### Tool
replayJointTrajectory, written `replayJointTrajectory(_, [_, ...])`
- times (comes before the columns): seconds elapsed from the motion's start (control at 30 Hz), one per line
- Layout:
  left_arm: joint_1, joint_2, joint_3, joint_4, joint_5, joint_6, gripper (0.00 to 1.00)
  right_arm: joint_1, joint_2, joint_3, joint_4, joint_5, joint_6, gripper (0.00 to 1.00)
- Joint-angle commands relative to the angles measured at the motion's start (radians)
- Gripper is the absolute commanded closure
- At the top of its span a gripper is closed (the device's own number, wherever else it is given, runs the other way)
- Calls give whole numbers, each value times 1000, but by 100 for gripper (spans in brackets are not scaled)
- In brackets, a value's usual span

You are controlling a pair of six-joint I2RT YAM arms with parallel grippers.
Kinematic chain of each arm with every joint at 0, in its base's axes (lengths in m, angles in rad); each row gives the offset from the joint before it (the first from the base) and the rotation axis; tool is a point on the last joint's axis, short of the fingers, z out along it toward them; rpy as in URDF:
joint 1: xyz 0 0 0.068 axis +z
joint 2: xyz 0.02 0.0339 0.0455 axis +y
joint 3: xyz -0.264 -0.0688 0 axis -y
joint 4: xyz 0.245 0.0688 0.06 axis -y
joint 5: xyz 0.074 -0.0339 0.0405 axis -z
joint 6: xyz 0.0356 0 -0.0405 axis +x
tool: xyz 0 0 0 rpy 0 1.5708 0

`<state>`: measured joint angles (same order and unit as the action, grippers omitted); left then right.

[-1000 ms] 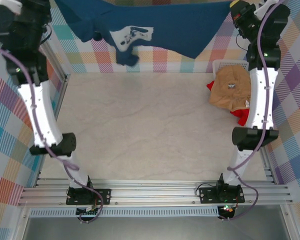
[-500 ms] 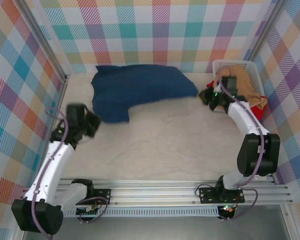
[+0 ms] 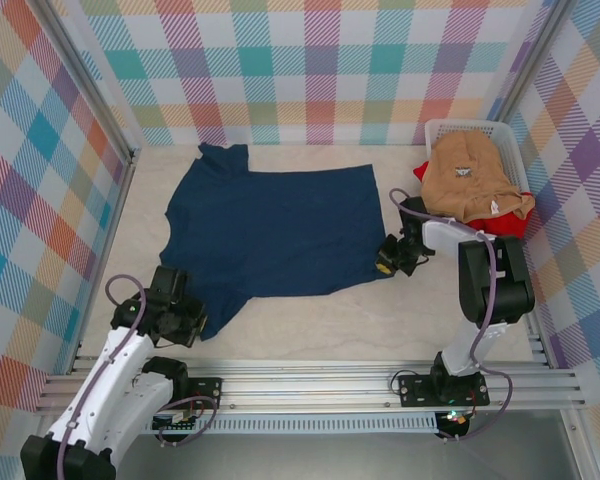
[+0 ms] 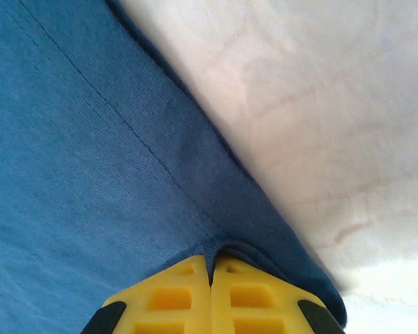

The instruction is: Fold and stack the t-shirts

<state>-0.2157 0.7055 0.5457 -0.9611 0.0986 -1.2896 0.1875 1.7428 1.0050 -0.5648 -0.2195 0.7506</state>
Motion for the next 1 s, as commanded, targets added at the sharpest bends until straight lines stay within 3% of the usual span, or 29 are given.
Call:
replayJointTrajectory(0.0, [-27, -8, -12, -117, 21, -95, 100, 17, -68, -21, -148, 130, 11, 100])
replayJointTrajectory(0.27, [-160, 176, -4, 18, 61, -148, 100, -13, -184, -65, -336, 391, 60, 100])
replayJointTrajectory(0.4, [-280, 324, 7, 157, 76, -177, 100, -58, -193, -110, -335, 387, 69, 100])
replayJointTrajectory(0.53, [-324, 420, 65, 117, 18, -163, 100, -37, -135, -94, -262, 302, 14, 100])
replayJointTrajectory(0.67, [-324, 283, 13, 62, -42, -289, 100, 46, 3, 14, -268, 277, -40, 100])
replayJointTrajectory(0.97, [-340, -179, 12, -510, -242, -606, 100, 198, 231, 305, -265, 165, -111, 100])
